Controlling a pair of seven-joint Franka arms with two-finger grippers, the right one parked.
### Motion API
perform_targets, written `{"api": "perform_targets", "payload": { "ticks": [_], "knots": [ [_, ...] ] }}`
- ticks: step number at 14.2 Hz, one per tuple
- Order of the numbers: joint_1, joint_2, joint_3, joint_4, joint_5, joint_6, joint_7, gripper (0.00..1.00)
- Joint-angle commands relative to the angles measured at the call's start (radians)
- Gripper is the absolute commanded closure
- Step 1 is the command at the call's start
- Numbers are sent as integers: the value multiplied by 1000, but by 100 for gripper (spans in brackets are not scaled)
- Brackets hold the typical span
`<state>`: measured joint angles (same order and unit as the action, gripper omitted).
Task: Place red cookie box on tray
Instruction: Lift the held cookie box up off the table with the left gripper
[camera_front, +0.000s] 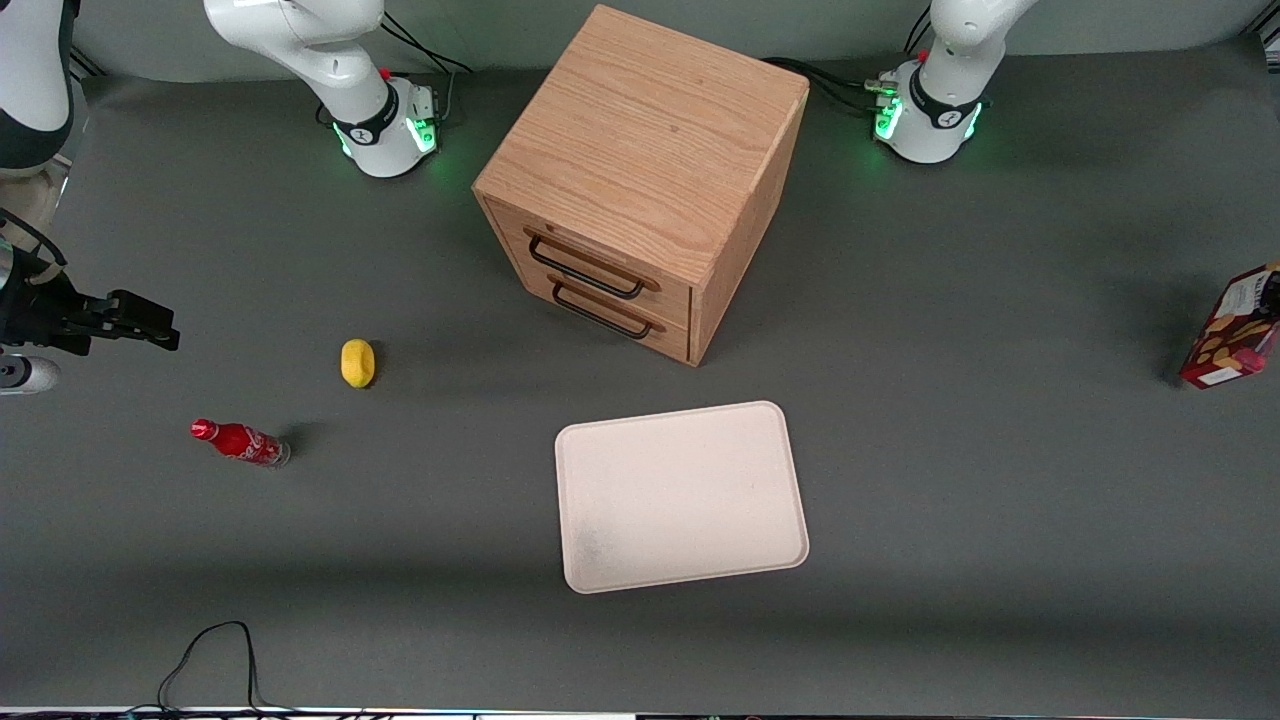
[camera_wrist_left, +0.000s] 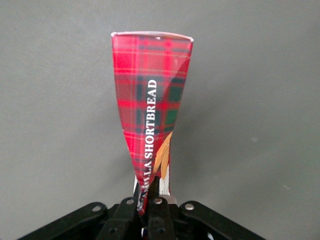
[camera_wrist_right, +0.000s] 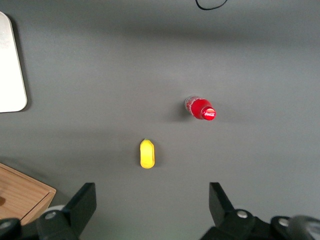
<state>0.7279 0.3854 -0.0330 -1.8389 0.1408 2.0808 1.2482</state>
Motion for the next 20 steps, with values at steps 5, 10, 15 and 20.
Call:
{"api": "perform_targets", "payload": {
  "ticks": [5, 10, 15, 20],
  "knots": [
    [-125, -232, 7, 232, 11, -503, -163, 100],
    [-222, -235, 5, 380, 13, -659, -301, 100],
    [-418, -230, -37, 446, -21, -772, -713, 100],
    [-505, -120, -275, 505, -133, -733, -1345, 100]
  ]
}}
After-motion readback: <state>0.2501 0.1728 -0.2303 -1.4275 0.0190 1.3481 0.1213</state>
